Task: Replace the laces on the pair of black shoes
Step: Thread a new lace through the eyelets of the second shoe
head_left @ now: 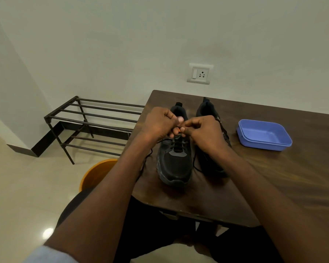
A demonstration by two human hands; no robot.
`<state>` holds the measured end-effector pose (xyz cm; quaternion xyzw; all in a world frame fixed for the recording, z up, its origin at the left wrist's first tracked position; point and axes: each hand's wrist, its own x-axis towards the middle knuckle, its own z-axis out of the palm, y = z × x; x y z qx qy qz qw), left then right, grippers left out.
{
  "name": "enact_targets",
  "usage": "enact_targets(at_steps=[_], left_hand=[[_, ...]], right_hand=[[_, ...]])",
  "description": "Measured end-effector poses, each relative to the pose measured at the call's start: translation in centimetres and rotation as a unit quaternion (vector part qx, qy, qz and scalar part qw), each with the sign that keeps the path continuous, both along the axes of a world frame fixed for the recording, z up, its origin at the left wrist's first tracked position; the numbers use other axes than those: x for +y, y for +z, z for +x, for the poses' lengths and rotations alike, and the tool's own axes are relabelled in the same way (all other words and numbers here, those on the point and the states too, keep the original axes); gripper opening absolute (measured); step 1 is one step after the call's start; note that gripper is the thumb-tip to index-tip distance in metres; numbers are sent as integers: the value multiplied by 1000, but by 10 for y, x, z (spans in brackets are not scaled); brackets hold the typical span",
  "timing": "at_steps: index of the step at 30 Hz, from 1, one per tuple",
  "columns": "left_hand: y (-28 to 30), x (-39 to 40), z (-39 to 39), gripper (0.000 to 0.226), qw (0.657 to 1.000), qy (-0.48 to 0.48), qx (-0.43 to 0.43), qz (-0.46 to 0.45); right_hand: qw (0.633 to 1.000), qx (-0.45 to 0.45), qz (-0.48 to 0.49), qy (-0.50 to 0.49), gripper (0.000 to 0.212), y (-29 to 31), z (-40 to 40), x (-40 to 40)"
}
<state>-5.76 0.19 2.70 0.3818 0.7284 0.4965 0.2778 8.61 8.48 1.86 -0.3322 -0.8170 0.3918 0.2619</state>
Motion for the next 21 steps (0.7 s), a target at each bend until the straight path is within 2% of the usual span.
enact_targets(at_steps=[3,6,10,13,17,21], left_hand=[[-13,7,-4,20,993,68,88,-33],[-25,12,-6,22,973,66,178,-130],[-28,13,-3,33,961,49,192,-191],[-27,12,-3,29,963,56,185,-189],[-29,7,-3,21,974,74,134,-167],[-30,2,2,23,976,84,131,-152]], right_hand=[[998,-26,30,-44,12,-5,-1,2],[991,-65,104,-52,14,-13,-4,4],[983,-102,143,-47,15,-25,-8,1],[979,-113,165,-47,18,-28,-8,2],[953,-149,259,-58,19,-26,-9,0],[942,-162,282,-82,19,-28,-9,-7]])
